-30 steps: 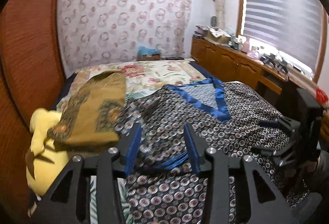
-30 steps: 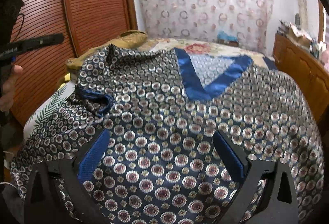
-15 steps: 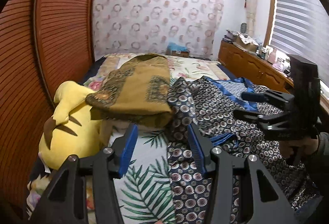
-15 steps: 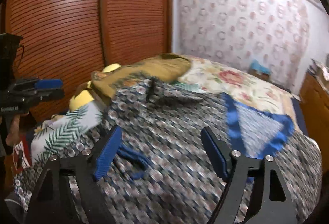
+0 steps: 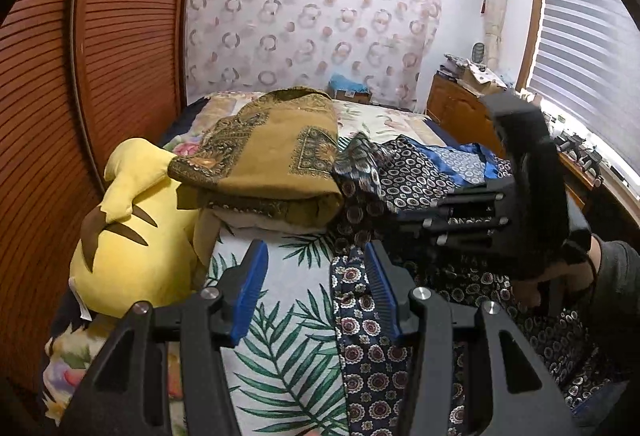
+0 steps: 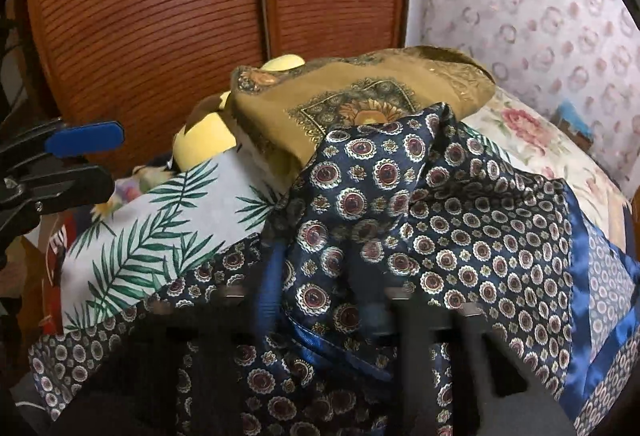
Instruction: Fold small clothes
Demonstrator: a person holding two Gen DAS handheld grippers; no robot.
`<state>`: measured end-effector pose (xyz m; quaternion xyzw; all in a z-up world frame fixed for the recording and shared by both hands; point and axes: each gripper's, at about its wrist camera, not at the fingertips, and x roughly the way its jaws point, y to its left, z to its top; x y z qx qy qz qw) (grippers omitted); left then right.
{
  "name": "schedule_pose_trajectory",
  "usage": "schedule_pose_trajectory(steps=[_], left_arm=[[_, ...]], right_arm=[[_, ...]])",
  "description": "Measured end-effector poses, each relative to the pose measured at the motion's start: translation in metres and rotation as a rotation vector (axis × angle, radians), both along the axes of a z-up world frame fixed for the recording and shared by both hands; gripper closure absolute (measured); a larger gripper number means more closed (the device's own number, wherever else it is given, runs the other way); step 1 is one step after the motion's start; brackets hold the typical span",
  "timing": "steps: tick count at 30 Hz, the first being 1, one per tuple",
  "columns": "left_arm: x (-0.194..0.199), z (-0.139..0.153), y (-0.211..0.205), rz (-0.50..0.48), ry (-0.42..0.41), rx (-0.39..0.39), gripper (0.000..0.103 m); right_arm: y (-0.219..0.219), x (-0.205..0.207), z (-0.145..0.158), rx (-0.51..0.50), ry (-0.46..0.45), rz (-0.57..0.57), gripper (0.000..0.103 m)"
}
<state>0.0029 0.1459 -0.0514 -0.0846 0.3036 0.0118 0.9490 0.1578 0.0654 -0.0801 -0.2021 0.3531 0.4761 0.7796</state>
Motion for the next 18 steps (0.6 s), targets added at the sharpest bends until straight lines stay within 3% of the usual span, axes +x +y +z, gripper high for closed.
schedule_pose_trajectory(steps=[2, 8, 13, 17, 18], left_arm=[[0.001, -0.001, -0.002, -0.005, 0.001, -0.002, 0.054], [0.003, -0.003, -0.01, -0.024, 0.003, -0.009, 0.054], [0.006, -0.005, -0.016, -0.036, 0.005, -0.013, 0.054], [0.008, -0.008, -0.021, -0.045, 0.015, -0.014, 0.054], [0.009, -0.009, -0.021, -0.047, 0.019, -0.013, 0.054]], right_arm=[[-0.006, 0.003, 0.006, 0.03, 0.0, -0.008, 0.099], [-0.046, 0.024, 0.037, 0.143, -0.019, -0.139, 0.101], [-0.086, 0.059, 0.042, 0.112, -0.039, -0.343, 0.1], [-0.096, 0.07, 0.04, 0.061, -0.091, -0.411, 0.072], [-0.097, 0.07, 0.039, 0.066, -0.088, -0.408, 0.069]])
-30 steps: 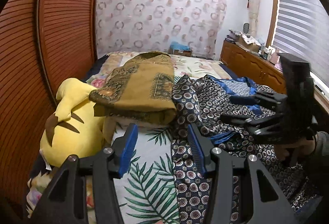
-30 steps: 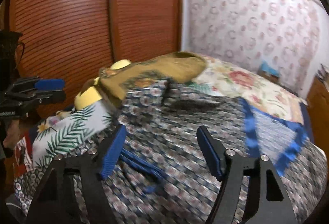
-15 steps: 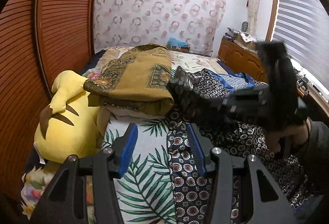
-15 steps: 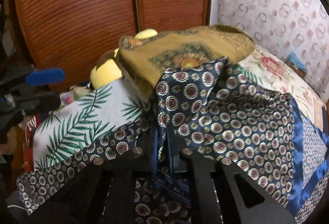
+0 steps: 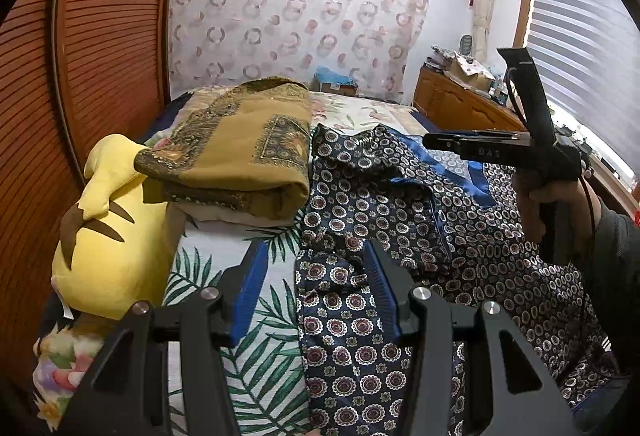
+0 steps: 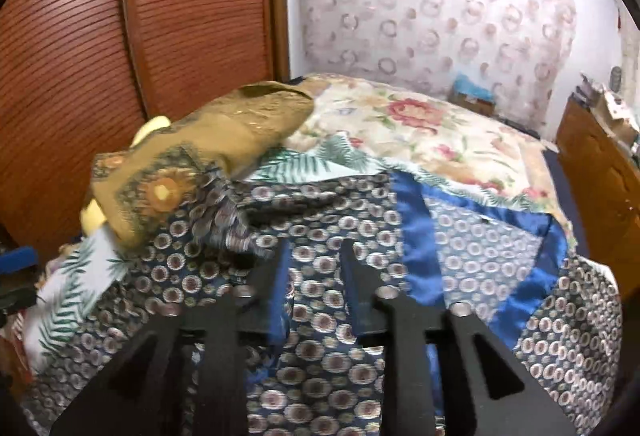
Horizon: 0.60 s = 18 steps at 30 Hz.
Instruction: Fold small clothes
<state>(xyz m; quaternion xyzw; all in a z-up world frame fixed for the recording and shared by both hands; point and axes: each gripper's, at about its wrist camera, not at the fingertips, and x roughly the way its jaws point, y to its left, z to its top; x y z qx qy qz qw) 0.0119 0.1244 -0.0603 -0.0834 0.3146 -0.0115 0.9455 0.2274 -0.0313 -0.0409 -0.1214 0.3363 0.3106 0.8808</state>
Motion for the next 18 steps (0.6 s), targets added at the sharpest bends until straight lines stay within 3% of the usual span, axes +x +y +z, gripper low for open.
schedule_pose_trajectory(steps=[2, 3, 10, 18], left_arm=[[0.002, -0.002, -0.001, 0.002, 0.007, 0.001, 0.054], [0.004, -0.003, -0.001, 0.003, 0.013, 0.001, 0.054], [0.012, -0.015, 0.0, 0.011, 0.051, 0.0, 0.054], [0.017, -0.024, -0.004, -0.005, 0.072, -0.005, 0.054]], right_arm=[[0.002, -0.001, -0.001, 0.013, 0.003, 0.024, 0.058], [0.004, -0.002, -0.001, 0.013, 0.003, 0.046, 0.057], [0.048, -0.013, -0.018, -0.036, 0.0, 0.213, 0.057], [0.097, 0.001, -0.028, -0.14, -0.031, 0.259, 0.057]])
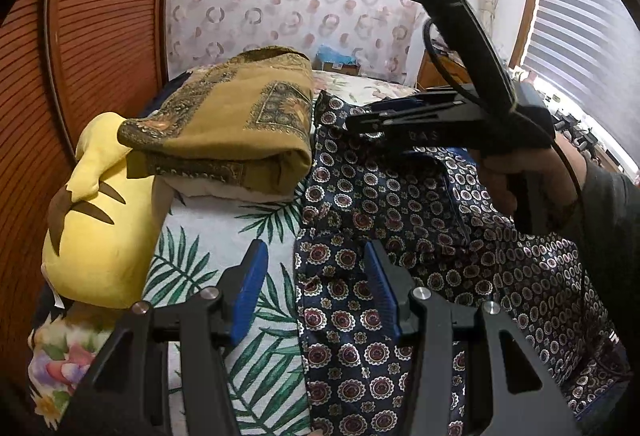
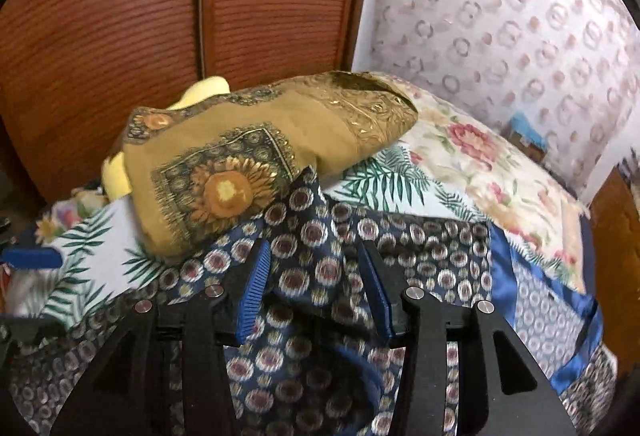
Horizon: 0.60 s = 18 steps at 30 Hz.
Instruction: Fold small clothes
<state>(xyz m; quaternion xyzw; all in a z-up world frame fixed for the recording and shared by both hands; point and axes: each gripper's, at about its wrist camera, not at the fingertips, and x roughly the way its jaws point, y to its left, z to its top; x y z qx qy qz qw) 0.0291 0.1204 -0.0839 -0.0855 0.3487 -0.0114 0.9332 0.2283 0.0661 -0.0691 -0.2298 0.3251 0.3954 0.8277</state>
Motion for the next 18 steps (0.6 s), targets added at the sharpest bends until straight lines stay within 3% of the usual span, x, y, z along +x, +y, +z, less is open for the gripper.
schedule_pose_trajectory(steps=[1, 2, 4, 5, 11, 15, 17, 18], left_arm=[[0.0, 0.0, -0.001, -0.003, 0.0, 0.001, 0.054], [0.001, 0.0, -0.002, -0.005, -0.001, 0.0, 0.054], [0.001, 0.001, -0.003, -0.008, -0.002, 0.002, 0.054], [0.001, 0.003, -0.004, -0.008, -0.004, 0.004, 0.054], [0.003, 0.012, -0.007, -0.012, -0.022, 0.005, 0.054], [0.014, 0.021, -0.015, -0.031, -0.035, 0.011, 0.054], [0.022, 0.028, -0.021, -0.051, -0.042, 0.024, 0.054], [0.027, 0.032, -0.024, -0.061, -0.044, 0.029, 0.054]], right_arm=[[0.002, 0.003, -0.002, -0.006, 0.021, 0.008, 0.06], [0.003, 0.005, -0.003, -0.006, 0.035, 0.017, 0.079], [-0.001, 0.007, -0.001, 0.014, 0.07, 0.044, 0.098], [-0.005, 0.006, 0.002, 0.036, 0.081, 0.053, 0.102], [-0.058, 0.001, 0.034, 0.127, 0.101, -0.033, 0.103], [-0.08, 0.008, 0.018, 0.037, 0.145, -0.111, 0.1], [-0.085, 0.009, 0.006, -0.018, 0.142, -0.116, 0.087], [-0.09, 0.01, 0.0, -0.039, 0.145, -0.125, 0.085]])
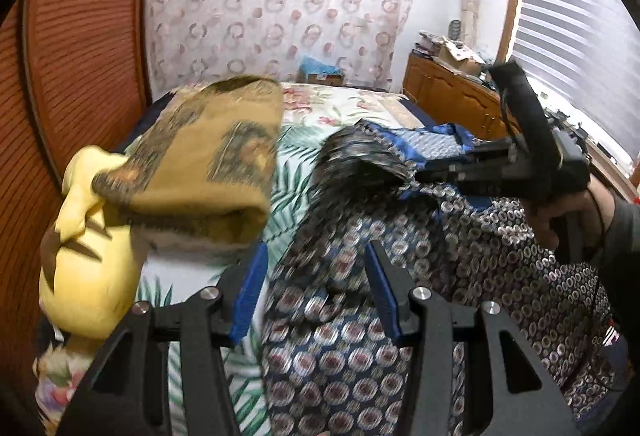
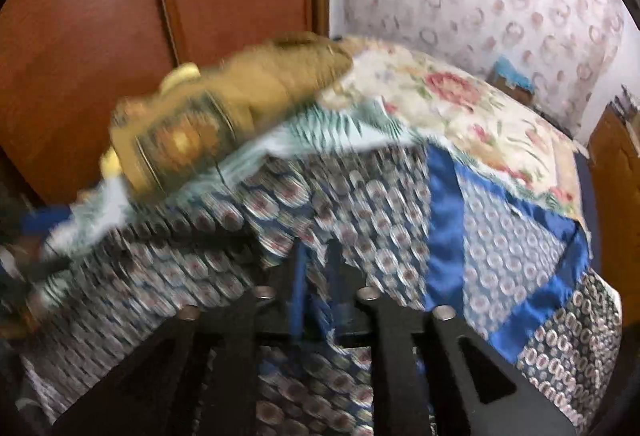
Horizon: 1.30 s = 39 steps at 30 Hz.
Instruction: Fold small clothes
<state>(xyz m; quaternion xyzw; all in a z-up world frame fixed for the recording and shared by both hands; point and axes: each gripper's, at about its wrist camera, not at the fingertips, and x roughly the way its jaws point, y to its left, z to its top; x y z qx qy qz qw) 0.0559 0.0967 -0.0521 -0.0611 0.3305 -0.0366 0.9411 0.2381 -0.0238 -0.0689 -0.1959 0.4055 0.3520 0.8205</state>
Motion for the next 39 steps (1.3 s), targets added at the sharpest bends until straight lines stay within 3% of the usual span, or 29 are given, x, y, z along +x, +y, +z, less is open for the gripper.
schedule_pose_trajectory(steps=[2, 10, 18, 20, 23, 29, 34, 39], left_arm=[[0.013, 0.007, -0.004, -0.022, -0.004, 0.004, 0.054], [0.072, 0.027, 0.006, -0.031, 0.003, 0.005, 0.054], [0.142, 0.019, 0.023, 0.003, 0.09, 0.002, 0.054], [0.156, 0.016, 0.024, 0.005, 0.102, -0.01, 0.058], [0.176, 0.007, 0.023, 0.015, 0.147, -0.025, 0.06], [0.194, -0.01, 0.007, -0.02, 0.214, 0.039, 0.07], [0.187, -0.027, -0.014, -0.078, 0.27, 0.074, 0.07], [0.186, -0.036, -0.023, -0.099, 0.325, 0.056, 0.07]], right_arm=[[-0.012, 0.001, -0.004, 0.001, -0.003, -0.021, 0.077], [-0.062, 0.005, -0.002, 0.058, -0.011, -0.084, 0.072], [-0.086, 0.0, -0.012, 0.055, -0.025, -0.079, 0.069], [-0.089, 0.001, -0.015, 0.055, -0.026, -0.077, 0.062], [-0.097, 0.006, -0.02, 0.059, -0.013, -0.086, 0.061], [-0.105, 0.011, -0.025, 0.059, 0.005, -0.084, 0.06], [-0.114, 0.015, -0.021, 0.082, 0.001, -0.088, 0.06], [-0.119, 0.022, -0.015, 0.102, -0.008, -0.1, 0.06]])
